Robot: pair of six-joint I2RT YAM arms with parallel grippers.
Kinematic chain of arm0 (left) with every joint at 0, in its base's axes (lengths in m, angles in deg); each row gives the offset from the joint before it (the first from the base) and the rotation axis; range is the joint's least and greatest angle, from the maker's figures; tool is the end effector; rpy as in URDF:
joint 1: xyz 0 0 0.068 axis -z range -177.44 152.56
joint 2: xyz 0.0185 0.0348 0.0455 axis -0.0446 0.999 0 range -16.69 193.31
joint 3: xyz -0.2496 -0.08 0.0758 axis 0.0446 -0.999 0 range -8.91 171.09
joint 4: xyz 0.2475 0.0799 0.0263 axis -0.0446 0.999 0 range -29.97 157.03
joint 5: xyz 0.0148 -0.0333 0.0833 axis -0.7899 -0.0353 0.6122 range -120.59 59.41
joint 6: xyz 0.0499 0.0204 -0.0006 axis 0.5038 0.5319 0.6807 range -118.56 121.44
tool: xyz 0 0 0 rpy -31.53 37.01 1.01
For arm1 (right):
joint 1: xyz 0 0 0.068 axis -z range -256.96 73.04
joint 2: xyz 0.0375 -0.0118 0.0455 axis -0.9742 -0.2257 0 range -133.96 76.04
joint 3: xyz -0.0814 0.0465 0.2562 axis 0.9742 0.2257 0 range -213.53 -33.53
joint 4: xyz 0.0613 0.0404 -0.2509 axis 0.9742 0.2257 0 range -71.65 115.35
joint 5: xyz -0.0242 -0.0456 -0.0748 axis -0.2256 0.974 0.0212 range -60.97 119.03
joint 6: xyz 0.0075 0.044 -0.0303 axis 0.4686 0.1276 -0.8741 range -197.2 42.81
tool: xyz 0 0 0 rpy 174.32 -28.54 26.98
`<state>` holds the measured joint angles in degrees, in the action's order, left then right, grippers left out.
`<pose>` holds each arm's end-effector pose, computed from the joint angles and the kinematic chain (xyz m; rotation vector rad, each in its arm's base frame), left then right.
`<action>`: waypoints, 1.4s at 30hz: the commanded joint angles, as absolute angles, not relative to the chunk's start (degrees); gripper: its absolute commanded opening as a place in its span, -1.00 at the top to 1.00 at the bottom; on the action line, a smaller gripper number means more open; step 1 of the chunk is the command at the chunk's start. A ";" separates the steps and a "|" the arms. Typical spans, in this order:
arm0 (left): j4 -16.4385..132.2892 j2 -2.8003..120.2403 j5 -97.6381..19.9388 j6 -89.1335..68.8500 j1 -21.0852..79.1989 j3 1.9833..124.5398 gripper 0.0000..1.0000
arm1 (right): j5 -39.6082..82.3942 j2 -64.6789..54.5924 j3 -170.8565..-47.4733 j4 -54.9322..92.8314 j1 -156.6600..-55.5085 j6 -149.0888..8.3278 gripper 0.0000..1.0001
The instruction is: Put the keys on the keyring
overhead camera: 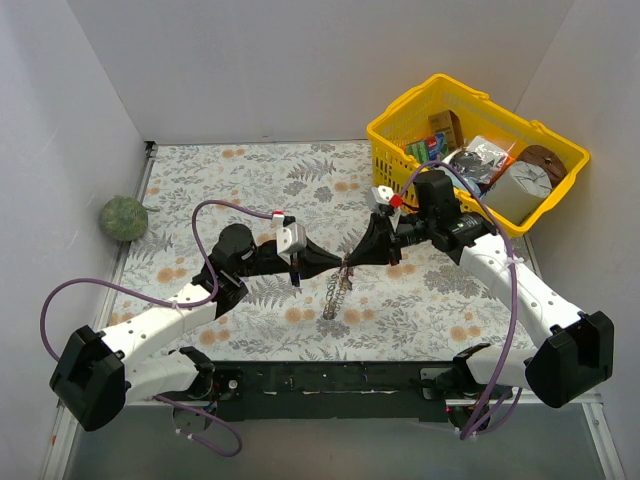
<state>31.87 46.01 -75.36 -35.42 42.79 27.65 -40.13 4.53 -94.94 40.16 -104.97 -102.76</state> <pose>0.1705 -0.1770 0.2975 0.7565 1.6375 -1.6053 0.2152 0.1522 0.3342 -1.4504 1.3177 1.2832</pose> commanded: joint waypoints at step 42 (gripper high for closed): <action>28.21 42.90 -76.12 -35.21 42.20 29.41 1.00 | -41.54 7.75 -91.27 25.39 -105.52 -91.87 0.35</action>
